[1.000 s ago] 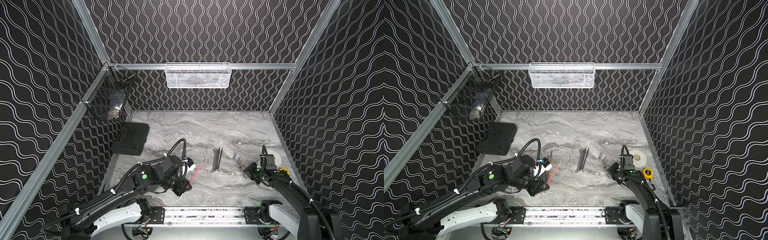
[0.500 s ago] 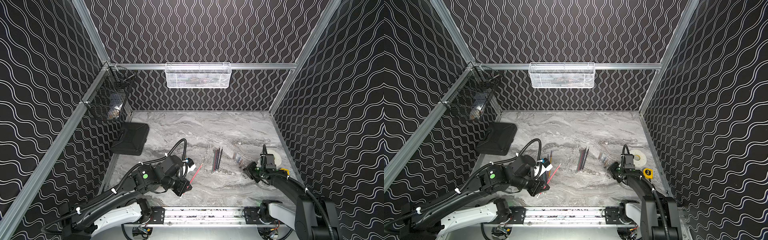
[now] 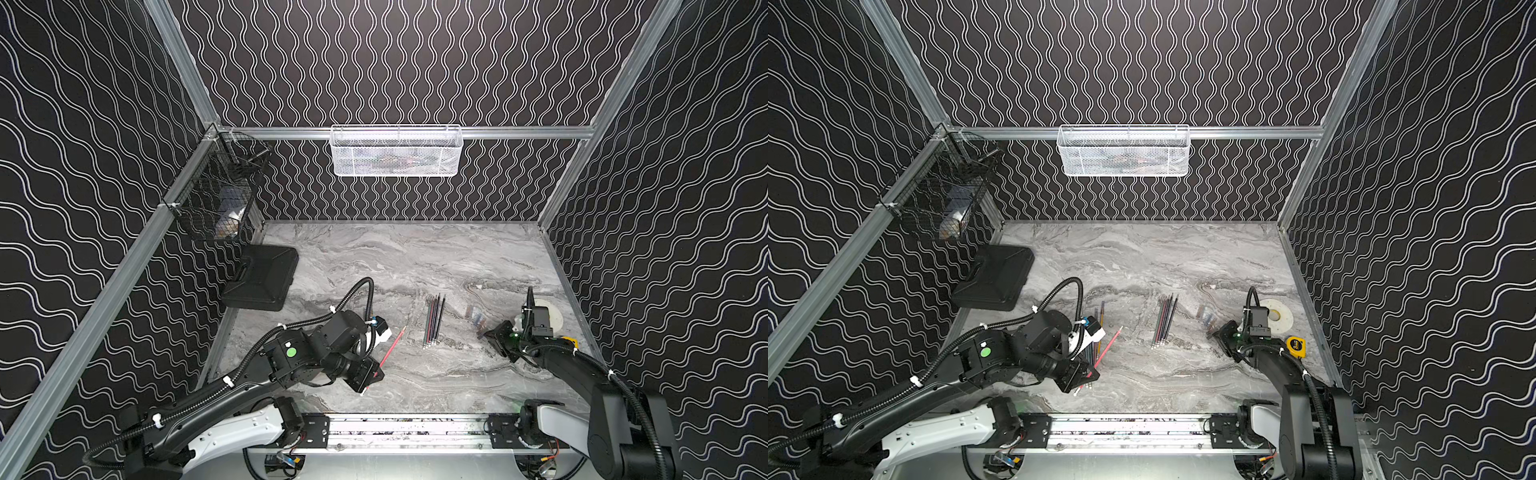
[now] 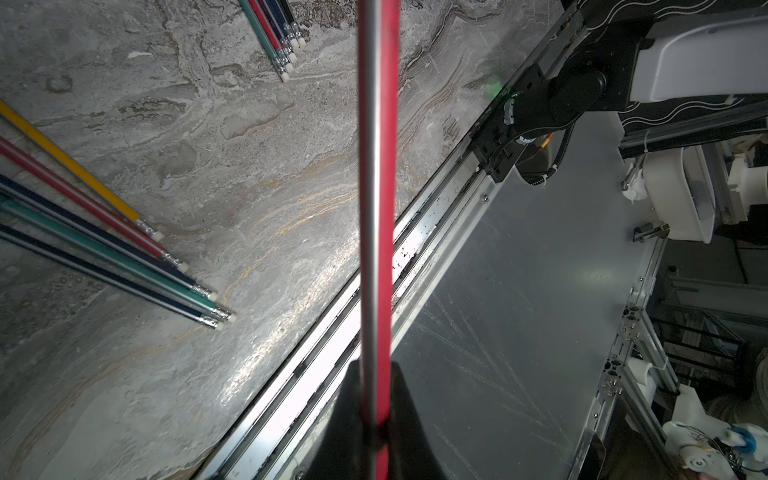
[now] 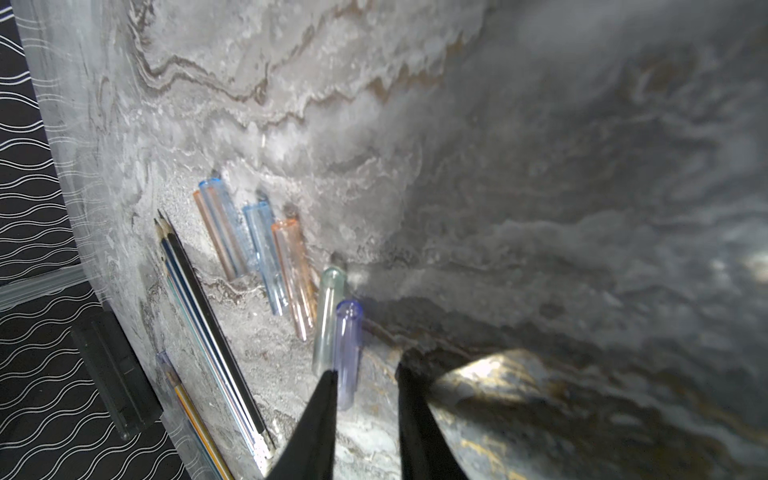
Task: Remove the protective cover of the pencils
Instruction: Place the protective sleeve at the center of the board.
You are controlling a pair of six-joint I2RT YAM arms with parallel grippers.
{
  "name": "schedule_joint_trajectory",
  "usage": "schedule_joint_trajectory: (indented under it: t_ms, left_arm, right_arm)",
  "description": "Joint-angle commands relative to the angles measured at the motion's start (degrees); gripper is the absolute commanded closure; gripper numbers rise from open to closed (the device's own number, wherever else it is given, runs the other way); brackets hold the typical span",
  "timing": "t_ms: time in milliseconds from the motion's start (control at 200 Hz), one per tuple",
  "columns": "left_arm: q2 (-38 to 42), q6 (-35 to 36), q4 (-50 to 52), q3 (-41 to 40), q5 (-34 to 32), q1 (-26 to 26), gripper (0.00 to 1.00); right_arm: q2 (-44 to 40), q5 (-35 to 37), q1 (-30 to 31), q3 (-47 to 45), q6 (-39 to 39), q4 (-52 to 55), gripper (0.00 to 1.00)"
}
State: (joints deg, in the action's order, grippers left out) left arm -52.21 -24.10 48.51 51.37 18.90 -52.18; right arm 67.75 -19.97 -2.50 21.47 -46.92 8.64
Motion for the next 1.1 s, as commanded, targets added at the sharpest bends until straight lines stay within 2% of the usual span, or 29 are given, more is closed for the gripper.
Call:
schedule_joint_trajectory:
  t_ms: [0, 190, 330, 455, 550, 630, 700, 811, 961, 1096]
  left_arm:
    - [0.0, 0.4, -0.1, 0.0, 0.3, 0.0, 1.00]
    - [-0.2, 0.2, 0.1, 0.1, -0.4, 0.0, 1.00]
    - [-0.8, -0.5, -0.1, 0.8, -1.2, 0.0, 1.00]
    - [0.1, -3.9, -6.7, -1.0, -1.8, 0.0, 1.00]
    - [-1.6, -6.5, -14.6, -4.1, -1.9, 0.0, 1.00]
    - [-5.5, -7.3, -18.5, -5.2, -3.5, 0.0, 1.00]
    - [-9.6, -7.2, -21.7, -5.1, -4.5, 0.0, 1.00]
    - [-17.3, -6.7, -26.6, -4.0, -4.7, 0.1, 1.00]
    - [-28.8, -6.3, -30.9, -0.4, -4.8, 0.8, 1.00]
    - [-36.8, -6.8, -33.0, 3.1, -5.4, 3.0, 1.00]
  right_arm:
    - [0.6, 0.4, -0.3, 0.7, 0.9, 0.2, 0.74]
    - [-0.8, -0.7, -0.5, 1.7, 1.4, 1.8, 0.74]
    - [-5.5, -2.0, -0.5, 4.6, 4.5, 8.1, 0.73]
    - [-10.3, -3.8, -0.5, 7.7, 9.7, 14.6, 0.74]
    - [-12.6, -9.2, -0.5, 8.9, 13.9, 17.8, 0.73]
    - [-14.7, -12.7, -0.4, 10.1, 16.5, 21.2, 0.73]
    - [-17.3, -18.0, -0.4, 9.5, 15.8, 19.9, 0.74]
    - [-21.1, -19.8, -0.4, 14.0, 16.9, 26.1, 0.73]
    - [-25.1, -16.2, -0.1, 22.6, 19.0, 34.6, 0.73]
    - [-28.2, -6.7, 1.1, 22.1, 18.3, 35.9, 0.73]
